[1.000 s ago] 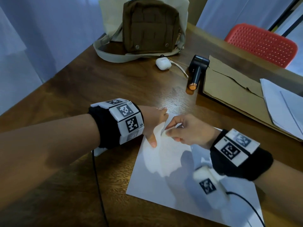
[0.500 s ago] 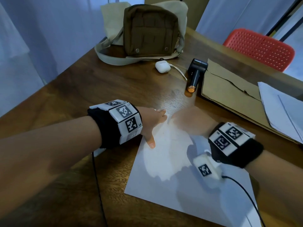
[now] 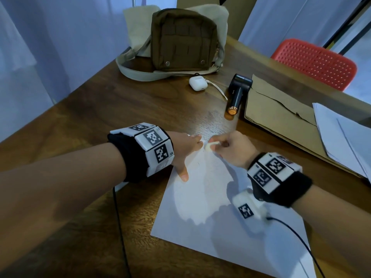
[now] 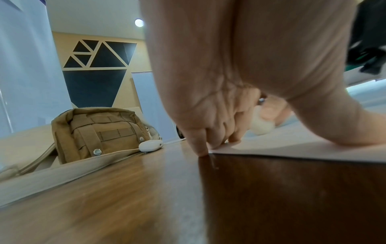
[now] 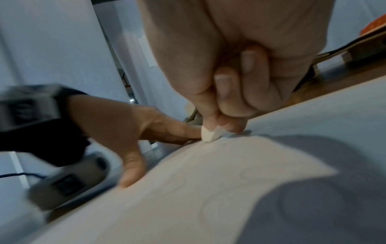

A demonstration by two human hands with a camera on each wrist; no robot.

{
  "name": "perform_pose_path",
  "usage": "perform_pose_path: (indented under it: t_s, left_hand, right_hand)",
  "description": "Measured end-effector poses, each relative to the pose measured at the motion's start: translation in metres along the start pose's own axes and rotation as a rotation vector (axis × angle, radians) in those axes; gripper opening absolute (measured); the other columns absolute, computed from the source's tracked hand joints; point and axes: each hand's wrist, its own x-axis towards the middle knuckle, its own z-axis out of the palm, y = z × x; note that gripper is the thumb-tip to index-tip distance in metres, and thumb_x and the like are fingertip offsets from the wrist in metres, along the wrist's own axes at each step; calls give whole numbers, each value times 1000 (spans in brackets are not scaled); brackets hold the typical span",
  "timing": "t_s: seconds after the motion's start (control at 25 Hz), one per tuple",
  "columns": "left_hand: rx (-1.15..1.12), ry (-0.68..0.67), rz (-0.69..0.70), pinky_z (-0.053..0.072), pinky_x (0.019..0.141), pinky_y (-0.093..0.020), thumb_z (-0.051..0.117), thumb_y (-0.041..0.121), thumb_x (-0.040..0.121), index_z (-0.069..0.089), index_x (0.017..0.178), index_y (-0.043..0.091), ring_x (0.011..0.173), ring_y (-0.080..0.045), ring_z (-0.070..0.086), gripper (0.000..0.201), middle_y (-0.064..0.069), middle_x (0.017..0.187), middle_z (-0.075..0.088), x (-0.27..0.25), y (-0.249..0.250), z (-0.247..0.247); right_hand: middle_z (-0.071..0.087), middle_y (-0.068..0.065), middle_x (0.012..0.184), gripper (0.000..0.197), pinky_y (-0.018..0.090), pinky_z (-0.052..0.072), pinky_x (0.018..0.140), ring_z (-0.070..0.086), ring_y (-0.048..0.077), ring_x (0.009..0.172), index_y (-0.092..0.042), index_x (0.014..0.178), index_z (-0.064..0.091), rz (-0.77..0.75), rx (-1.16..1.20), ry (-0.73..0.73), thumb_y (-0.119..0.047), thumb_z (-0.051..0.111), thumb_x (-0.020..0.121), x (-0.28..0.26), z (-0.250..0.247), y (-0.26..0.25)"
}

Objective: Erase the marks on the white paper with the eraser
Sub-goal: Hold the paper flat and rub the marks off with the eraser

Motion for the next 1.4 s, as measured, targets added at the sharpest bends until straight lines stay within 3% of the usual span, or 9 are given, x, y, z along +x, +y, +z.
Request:
perform_pose_path:
  t_s: [0.2,0.44,0.64,0.76,0.84,0.92,1.04,1.24,1.4]
  left_hand:
    - [-13,-13,-4,20,115,-33,70,38,81,-2,152,12,146,-24,11,104,-3,160,-10,5,-1,0]
    - [-46,-8,-3,17,116,-34,69,38,82,-4,152,16,147,-24,8,104,-1,160,-10,2,-6,0]
    - [-31,-19,16,16,116,-34,70,40,80,-4,152,13,147,-24,8,107,-3,159,-11,7,-5,3]
    - [-27,3,17,15,117,-35,69,42,81,-3,152,14,147,-24,8,105,-1,160,-9,6,-6,3]
    - [-27,11,34,15,117,-36,69,43,80,-1,152,14,147,-25,8,104,-2,160,-7,5,-6,3]
    - [-19,24,32,16,116,-35,69,42,80,2,152,12,146,-26,9,103,-4,160,-6,5,-6,4]
    - [-2,31,13,18,116,-33,70,41,80,3,152,11,146,-25,10,103,-4,160,-6,6,-3,5]
    - [-45,20,9,15,117,-35,69,40,81,0,152,15,146,-25,10,102,0,160,-7,3,-4,3]
    - [-16,22,-1,20,115,-35,70,39,80,1,152,13,145,-26,15,103,-1,160,-3,4,-3,5]
  right_hand:
    - [50,-12,50,21,8,35,50,44,5,54,-22,94,73,-37,129,-294,-8,58,88,-36,-4,10]
    - [54,-5,67,19,26,44,70,50,12,68,-21,98,70,-24,28,-23,-13,54,91,11,-2,1]
    - [46,-3,52,20,9,32,39,38,6,46,-24,93,71,6,174,-327,-10,59,88,-34,-1,9]
    - [49,-4,54,17,9,31,37,43,2,35,-17,100,71,47,139,-139,-15,57,90,-4,-6,5]
    - [49,-9,53,18,15,36,48,45,2,44,-15,94,72,37,125,-31,-16,55,90,7,0,-1]
    - [51,-12,45,19,14,38,51,47,2,46,-13,91,73,-11,115,-52,-15,54,90,-5,11,-4]
    - [49,-16,34,18,8,33,40,45,1,36,-9,93,73,-6,145,-179,-13,55,89,-23,17,-8]
    - [49,-14,41,19,21,37,55,42,3,50,-12,98,73,34,169,16,-16,57,89,1,6,0]
    - [45,-11,41,15,12,32,39,36,4,34,-19,95,70,27,236,-284,-14,58,89,-35,10,-1]
